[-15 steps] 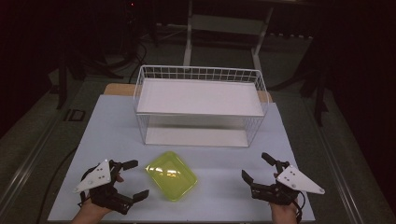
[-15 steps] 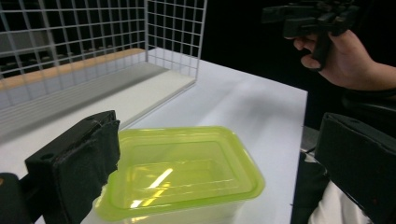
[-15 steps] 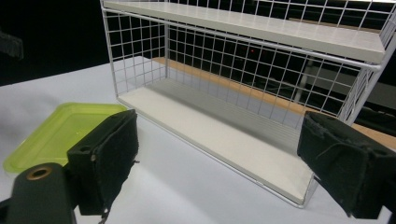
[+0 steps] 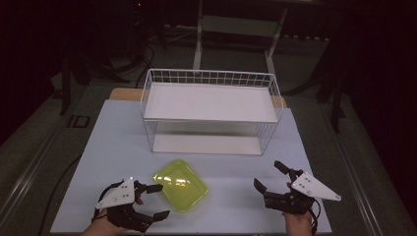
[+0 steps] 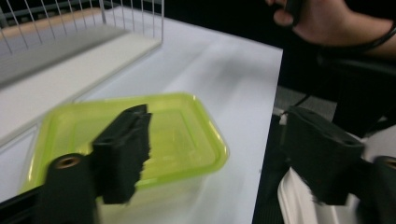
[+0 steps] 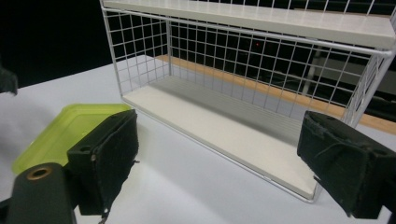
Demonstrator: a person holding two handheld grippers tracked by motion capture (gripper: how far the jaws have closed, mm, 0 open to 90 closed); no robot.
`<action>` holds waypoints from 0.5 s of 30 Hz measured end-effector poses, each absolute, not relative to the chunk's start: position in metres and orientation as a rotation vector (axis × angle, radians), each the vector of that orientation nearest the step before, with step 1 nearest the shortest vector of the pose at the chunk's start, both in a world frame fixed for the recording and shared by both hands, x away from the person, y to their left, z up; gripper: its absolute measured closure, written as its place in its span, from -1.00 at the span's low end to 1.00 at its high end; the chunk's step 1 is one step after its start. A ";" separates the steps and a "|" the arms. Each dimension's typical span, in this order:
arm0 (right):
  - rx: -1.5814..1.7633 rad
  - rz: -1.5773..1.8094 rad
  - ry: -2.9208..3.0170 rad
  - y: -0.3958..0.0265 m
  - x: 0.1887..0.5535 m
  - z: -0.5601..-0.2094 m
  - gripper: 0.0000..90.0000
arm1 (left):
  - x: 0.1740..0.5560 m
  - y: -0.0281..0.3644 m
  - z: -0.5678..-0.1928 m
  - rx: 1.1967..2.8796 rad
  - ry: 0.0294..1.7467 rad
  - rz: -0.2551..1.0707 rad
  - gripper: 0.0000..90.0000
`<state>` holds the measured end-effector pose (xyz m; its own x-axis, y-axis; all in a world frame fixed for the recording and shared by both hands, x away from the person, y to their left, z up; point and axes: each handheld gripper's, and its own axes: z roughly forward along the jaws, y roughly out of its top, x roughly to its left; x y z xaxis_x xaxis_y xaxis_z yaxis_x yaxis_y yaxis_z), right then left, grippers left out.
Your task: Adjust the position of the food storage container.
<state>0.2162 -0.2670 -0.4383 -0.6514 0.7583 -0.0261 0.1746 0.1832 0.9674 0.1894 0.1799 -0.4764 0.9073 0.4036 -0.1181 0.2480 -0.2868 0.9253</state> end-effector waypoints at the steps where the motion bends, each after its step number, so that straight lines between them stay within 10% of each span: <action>1: 0.876 1.491 1.951 -0.267 0.216 -0.438 -0.72 | 0.188 0.180 -0.479 1.908 0.474 0.164 -0.28; 8: 0.885 1.508 1.955 -0.268 0.219 -0.439 -0.72 | 0.186 0.174 -0.490 2.041 0.356 0.201 0.83; 15: 0.886 1.516 1.967 -0.268 0.219 -0.439 -0.72 | 0.192 0.165 -0.507 2.039 0.309 0.201 1.00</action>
